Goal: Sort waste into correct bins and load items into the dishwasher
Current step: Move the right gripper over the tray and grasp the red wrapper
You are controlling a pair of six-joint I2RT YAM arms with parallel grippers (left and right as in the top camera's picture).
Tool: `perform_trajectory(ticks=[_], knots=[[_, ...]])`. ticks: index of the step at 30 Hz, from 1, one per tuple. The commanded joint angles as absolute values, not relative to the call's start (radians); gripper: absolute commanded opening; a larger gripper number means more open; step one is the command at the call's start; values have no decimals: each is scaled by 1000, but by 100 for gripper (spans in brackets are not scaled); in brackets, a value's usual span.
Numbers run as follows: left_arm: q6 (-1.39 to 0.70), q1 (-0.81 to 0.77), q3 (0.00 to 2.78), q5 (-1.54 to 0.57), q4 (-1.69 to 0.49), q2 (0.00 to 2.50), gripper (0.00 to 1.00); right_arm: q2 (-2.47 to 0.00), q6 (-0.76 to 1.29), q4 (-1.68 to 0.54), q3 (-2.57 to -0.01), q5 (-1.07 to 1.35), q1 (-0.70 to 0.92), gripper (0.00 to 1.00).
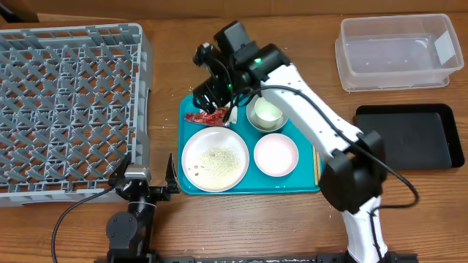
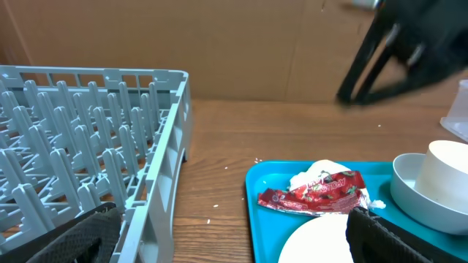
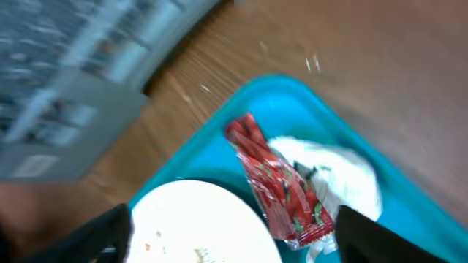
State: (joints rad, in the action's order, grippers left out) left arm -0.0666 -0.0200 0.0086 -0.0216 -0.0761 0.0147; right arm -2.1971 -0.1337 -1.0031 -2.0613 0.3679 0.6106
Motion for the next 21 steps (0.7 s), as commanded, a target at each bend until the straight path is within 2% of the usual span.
perform_trajectory(ticks=[1,5,16,21], knots=[[-44,-20,6,-19,-78,4,100,-2239,-119,-997,-2056,329,616,83],[-44,-20,6,-19,-78,4,100,-2284,-119,-995,-2054,329,616,79],[-44,-20,5,-19,-78,4,100,-2344,-120,-1009,-2054,285,616,78],[-44,-20,6,-19,-78,4,100,-2353,-120,-1042,-2054,159,616,78]])
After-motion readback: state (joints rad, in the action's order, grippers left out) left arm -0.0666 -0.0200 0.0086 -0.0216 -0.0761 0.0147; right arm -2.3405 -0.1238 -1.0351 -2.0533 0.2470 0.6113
